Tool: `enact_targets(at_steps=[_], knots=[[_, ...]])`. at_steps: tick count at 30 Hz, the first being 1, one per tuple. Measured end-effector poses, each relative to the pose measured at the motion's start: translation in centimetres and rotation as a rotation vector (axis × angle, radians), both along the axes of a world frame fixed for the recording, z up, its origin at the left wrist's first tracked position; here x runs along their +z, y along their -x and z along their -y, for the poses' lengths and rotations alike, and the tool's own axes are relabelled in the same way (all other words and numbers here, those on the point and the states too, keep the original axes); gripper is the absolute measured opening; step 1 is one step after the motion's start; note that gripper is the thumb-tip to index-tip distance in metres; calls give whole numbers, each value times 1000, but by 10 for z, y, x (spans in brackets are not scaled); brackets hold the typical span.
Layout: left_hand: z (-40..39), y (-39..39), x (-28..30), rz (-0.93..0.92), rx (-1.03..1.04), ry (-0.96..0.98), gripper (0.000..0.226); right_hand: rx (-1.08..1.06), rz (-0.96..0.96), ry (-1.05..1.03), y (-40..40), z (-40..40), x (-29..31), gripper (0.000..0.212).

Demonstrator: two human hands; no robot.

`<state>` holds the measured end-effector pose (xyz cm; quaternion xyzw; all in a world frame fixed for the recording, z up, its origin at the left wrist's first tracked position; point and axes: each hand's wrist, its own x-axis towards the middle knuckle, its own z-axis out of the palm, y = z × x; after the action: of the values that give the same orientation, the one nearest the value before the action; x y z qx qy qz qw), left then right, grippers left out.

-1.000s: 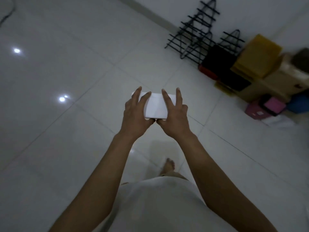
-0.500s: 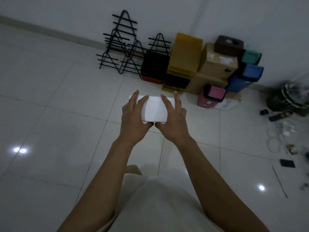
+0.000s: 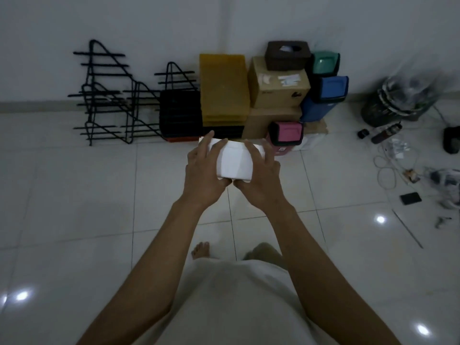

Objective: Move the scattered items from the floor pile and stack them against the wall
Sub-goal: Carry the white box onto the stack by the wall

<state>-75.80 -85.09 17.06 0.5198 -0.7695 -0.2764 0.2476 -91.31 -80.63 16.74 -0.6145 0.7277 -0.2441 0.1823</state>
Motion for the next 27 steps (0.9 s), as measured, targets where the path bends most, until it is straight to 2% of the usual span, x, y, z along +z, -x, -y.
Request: enact_targets(at_steps=[4, 10, 17, 22, 27], knots=[[41, 45, -14, 7, -52, -32, 88, -85, 51, -106, 41, 34, -6, 93], [114, 139, -24, 31, -70, -59, 90, -97, 86, -135, 137, 106, -17, 93], [182, 247, -33, 3, 45, -120, 87, 64, 94, -162, 256, 198, -15, 92], [224, 290, -50, 36, 72, -173, 84, 206, 48, -297, 316, 258, -29, 95], [283, 336, -70, 46, 62, -269, 85, 213, 59, -381, 371, 317, -57, 99]])
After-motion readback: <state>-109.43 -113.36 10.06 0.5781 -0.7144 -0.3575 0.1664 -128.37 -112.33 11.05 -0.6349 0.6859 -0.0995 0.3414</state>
